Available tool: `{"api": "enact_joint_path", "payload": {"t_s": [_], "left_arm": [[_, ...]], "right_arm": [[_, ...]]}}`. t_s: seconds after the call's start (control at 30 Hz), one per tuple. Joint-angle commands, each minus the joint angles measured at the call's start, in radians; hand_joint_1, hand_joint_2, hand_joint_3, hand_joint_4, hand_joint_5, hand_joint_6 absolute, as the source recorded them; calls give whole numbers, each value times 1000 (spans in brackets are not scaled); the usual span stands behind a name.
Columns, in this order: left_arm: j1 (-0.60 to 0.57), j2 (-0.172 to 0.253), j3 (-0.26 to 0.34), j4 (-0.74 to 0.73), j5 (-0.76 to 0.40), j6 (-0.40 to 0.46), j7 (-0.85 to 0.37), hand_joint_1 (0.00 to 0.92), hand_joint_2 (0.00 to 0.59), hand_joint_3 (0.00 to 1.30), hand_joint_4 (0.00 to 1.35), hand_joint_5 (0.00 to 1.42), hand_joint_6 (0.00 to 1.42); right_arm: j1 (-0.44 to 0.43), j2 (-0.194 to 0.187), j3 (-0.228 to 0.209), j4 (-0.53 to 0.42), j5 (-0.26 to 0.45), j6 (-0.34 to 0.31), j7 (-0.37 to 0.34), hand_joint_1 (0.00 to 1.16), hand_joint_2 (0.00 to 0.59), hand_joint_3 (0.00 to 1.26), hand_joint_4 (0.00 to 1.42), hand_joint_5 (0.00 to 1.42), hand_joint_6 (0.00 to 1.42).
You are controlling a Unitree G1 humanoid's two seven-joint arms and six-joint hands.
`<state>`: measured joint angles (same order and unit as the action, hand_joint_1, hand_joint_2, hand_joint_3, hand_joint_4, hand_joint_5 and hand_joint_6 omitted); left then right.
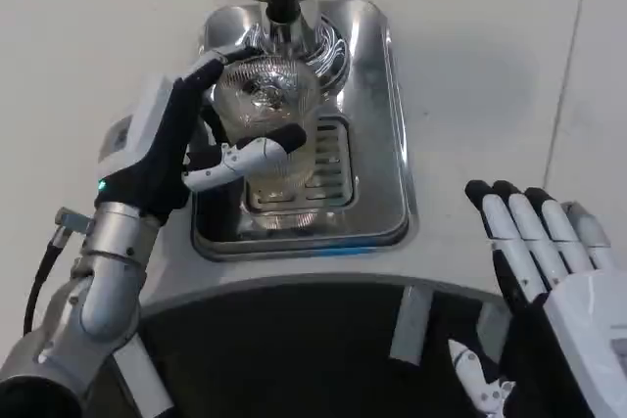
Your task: Grasp the cup under the faucet to collect the drink, then remove the cup.
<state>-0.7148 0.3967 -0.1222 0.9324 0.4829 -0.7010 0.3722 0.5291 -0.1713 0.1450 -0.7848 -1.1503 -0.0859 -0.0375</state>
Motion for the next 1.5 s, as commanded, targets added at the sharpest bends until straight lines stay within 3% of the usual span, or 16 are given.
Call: {"api": "enact_joint_path", "payload": {"t_s": [0.03, 0.13, 0.27, 0.37, 0.47, 0.53, 0.7, 0.87, 1.07, 1.17, 1.27, 1.33, 1.43, 1.5], "left_arm": [[24, 14, -10, -20, 4, -10, 13, 187, 6, 299, 389, 930, 1155], [27, 8, -9, -24, -6, -5, 7, 179, 1, 270, 350, 885, 1109], [42, -1, -19, -61, -8, -6, -16, 142, 0, 154, 176, 712, 938], [50, -7, -29, -85, -8, 3, -38, 99, 0, 31, 11, 511, 673], [58, -12, -35, -110, -1, 15, -47, 64, 0, 0, 0, 356, 417], [62, -11, -31, -122, -6, 21, -57, 58, 0, 0, 0, 305, 336], [92, 22, 4, -184, -21, 30, -57, 20, 0, 0, 0, 278, 298], [179, 83, 70, -300, -42, 46, -57, 14, 0, 0, 0, 285, 295], [389, 187, 213, -490, -64, 74, -48, 49, 11, 13, 0, 292, 278], [541, 218, 285, -619, -32, 101, -42, 100, 70, 14, 0, 276, 244], [682, 228, 326, -770, 52, 165, -48, 112, 88, 13, 0, 299, 279], [744, 229, 331, -862, 117, 235, -71, 57, 88, 1, 0, 297, 289], [844, 237, 297, -1029, 242, 360, -180, 0, 78, 0, 0, 36, 67], [885, 232, 277, -1084, 277, 388, -215, 0, 80, 0, 0, 1, 4]], "right_arm": [[-9, -7, -8, 11, 16, -4, 12, 210, 569, 0, 0, 0, 0], [-13, -5, -10, 10, 19, -1, 17, 202, 568, 0, 0, 0, 0], [-20, -3, -7, 12, 18, -1, 24, 194, 567, 0, 0, 0, 0], [-26, 0, -3, 13, 19, 0, 27, 189, 567, 0, 0, 0, 0], [-30, 3, 0, 13, 20, 0, 26, 185, 567, 0, 0, 0, 0], [-29, 4, 1, 13, 21, -1, 24, 182, 567, 0, 0, 0, 0], [-24, -1, -2, 26, 42, -11, 8, 178, 572, 0, 0, 0, 0], [-37, -11, -24, 28, 95, -21, 3, 175, 575, 0, 0, 0, 0], [-109, -3, -56, 0, 215, -2, 50, 173, 577, 0, 0, 0, 0], [-172, 17, -50, -17, 267, 24, 96, 174, 577, 0, 0, 0, 0], [-258, 53, -28, -39, 314, 75, 155, 210, 585, 0, 0, 0, 0], [-316, 79, -16, -54, 351, 130, 208, 295, 586, 0, 0, 0, 0], [-443, 141, 15, -85, 418, 263, 308, 458, 586, 0, 0, 0, 0], [-512, 170, 32, -79, 460, 324, 345, 471, 586, 0, 0, 0, 0]]}}
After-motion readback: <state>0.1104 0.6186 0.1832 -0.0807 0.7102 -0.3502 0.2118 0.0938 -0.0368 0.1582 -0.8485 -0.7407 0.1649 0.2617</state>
